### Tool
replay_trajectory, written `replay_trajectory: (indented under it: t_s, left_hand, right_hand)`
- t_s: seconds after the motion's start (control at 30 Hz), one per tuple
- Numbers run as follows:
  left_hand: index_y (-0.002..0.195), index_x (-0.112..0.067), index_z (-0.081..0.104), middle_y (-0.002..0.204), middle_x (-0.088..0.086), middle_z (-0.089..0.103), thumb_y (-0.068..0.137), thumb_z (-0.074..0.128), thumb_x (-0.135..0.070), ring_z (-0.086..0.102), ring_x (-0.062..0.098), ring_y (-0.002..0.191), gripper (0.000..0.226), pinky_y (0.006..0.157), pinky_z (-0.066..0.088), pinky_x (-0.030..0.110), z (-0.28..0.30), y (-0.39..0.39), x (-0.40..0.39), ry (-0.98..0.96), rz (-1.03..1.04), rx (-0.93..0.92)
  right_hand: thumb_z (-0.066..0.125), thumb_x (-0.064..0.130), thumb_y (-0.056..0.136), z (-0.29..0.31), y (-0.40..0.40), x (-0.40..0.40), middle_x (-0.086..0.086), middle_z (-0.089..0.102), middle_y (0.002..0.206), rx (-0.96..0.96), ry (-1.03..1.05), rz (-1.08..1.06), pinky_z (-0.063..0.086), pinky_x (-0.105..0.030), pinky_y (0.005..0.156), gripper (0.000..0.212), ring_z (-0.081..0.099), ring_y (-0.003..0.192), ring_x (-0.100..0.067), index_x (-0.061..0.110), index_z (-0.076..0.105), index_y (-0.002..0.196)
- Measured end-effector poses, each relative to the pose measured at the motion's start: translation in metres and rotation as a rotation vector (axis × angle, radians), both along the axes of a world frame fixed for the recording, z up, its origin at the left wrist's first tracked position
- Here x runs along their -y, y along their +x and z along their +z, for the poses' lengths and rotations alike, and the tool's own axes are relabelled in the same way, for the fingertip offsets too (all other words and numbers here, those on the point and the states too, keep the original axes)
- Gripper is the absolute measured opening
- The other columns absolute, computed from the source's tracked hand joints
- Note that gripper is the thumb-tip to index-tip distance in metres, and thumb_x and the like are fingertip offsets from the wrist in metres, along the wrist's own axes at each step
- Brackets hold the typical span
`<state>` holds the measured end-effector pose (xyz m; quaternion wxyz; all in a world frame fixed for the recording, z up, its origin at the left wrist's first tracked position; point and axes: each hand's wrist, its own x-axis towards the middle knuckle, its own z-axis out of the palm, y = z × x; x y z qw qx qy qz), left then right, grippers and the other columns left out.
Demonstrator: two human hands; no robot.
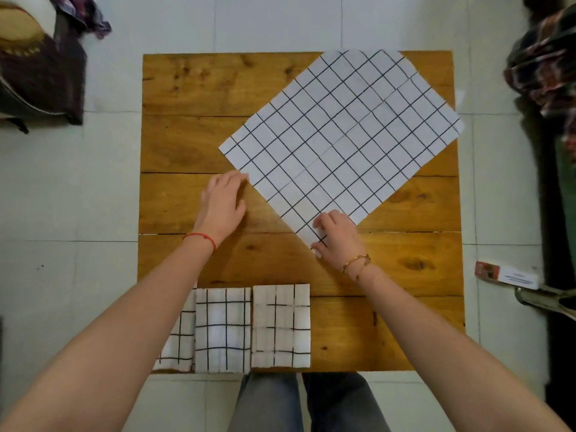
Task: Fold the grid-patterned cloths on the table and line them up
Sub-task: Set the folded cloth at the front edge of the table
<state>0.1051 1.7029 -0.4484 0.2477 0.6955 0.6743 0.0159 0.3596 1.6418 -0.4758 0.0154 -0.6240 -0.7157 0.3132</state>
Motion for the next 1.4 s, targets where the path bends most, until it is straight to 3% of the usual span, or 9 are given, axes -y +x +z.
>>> replay_trajectory:
  t_s: [0.17,0.3,0.57,0.77,0.97,1.03,1.2,1.33,1.4]
  left_hand:
    - [0.148,-0.025,0.029,0.157,-0.002,0.023,0.09,0.056,-0.015,0.014,0.024,0.145,0.065,0.115,0.021,0.052,-0.005,-0.003,-0.023,-0.07,-0.165,-0.127]
    - [0.15,-0.025,0.025,0.157,-0.001,0.024,0.092,0.054,-0.019,0.011,0.023,0.147,0.064,0.118,0.014,0.052,-0.01,-0.003,-0.03,-0.079,-0.229,-0.166]
    - [0.134,-0.023,0.049,0.133,0.001,0.049,0.087,0.064,-0.023,0.034,0.023,0.134,0.049,0.114,0.026,0.045,-0.018,0.001,-0.019,0.017,-0.315,-0.158]
    - [0.129,-0.023,0.056,0.123,-0.002,0.056,0.087,0.066,-0.019,0.044,0.018,0.123,0.043,0.11,0.031,0.038,-0.023,0.001,-0.01,0.065,-0.305,-0.102]
    - [0.123,-0.022,0.06,0.117,-0.003,0.059,0.086,0.067,-0.016,0.047,0.017,0.118,0.038,0.108,0.032,0.036,-0.023,0.001,-0.012,0.093,-0.254,-0.036]
    - [0.12,-0.022,0.061,0.116,-0.003,0.059,0.085,0.068,-0.018,0.047,0.017,0.117,0.036,0.106,0.033,0.036,-0.022,0.002,-0.012,0.093,-0.238,-0.017]
    - [0.12,-0.026,0.058,0.118,-0.006,0.057,0.08,0.073,-0.033,0.046,0.016,0.119,0.044,0.108,0.031,0.039,-0.021,0.005,-0.015,0.022,-0.25,-0.076]
    - [0.1,-0.022,0.066,0.101,-0.004,0.062,0.089,0.064,-0.025,0.049,0.017,0.106,0.011,0.101,0.034,0.036,-0.022,0.006,-0.013,0.085,-0.156,-0.034]
    - [0.092,-0.02,0.065,0.095,-0.005,0.061,0.092,0.06,-0.024,0.05,0.016,0.101,0.006,0.098,0.035,0.035,-0.021,0.006,-0.012,0.099,-0.113,0.001]
  right_hand:
    - [0.067,0.021,0.081,-0.002,0.008,-0.007,0.003,0.05,0.097,0.043,-0.004,0.015,0.043,-0.027,0.084,0.021,0.044,0.09,-0.014,0.02,0.052,0.096]
    - [0.057,0.007,0.083,-0.004,0.022,-0.012,0.002,0.054,0.091,0.05,-0.003,-0.046,0.045,-0.034,0.079,0.012,0.045,0.086,-0.016,0.018,0.053,0.086]
    - [0.056,0.013,0.086,0.001,0.055,-0.022,0.0,0.055,0.094,0.055,0.108,-0.169,0.044,-0.035,0.08,0.01,0.046,0.089,-0.018,0.017,0.053,0.095]
    - [0.072,0.031,0.077,0.0,0.067,-0.014,-0.003,0.051,0.106,0.132,0.102,-0.097,0.044,-0.031,0.087,0.042,0.046,0.098,-0.019,0.015,0.053,0.11]
    - [0.064,0.012,0.082,-0.001,0.066,-0.012,-0.006,0.052,0.099,0.152,0.145,-0.143,0.048,-0.035,0.08,0.012,0.047,0.093,-0.022,0.011,0.058,0.092]
    - [0.06,0.008,0.084,0.0,0.065,-0.015,-0.004,0.053,0.095,0.105,0.144,-0.196,0.047,-0.034,0.079,0.006,0.047,0.09,-0.019,0.013,0.056,0.087]
    - [0.052,0.009,0.093,0.014,0.062,-0.028,-0.005,0.065,0.088,-0.244,0.039,-0.589,0.048,-0.03,0.07,0.008,0.058,0.079,-0.018,0.016,0.049,0.089]
    - [0.05,0.011,0.095,0.022,0.062,-0.033,-0.005,0.064,0.086,-0.27,0.034,-0.563,0.047,-0.031,0.066,0.003,0.059,0.074,-0.019,0.014,0.048,0.094]
    - [0.05,0.013,0.095,0.023,0.063,-0.033,0.0,0.06,0.081,-0.271,0.035,-0.575,0.042,-0.028,0.061,0.002,0.055,0.067,-0.012,0.014,0.048,0.096]
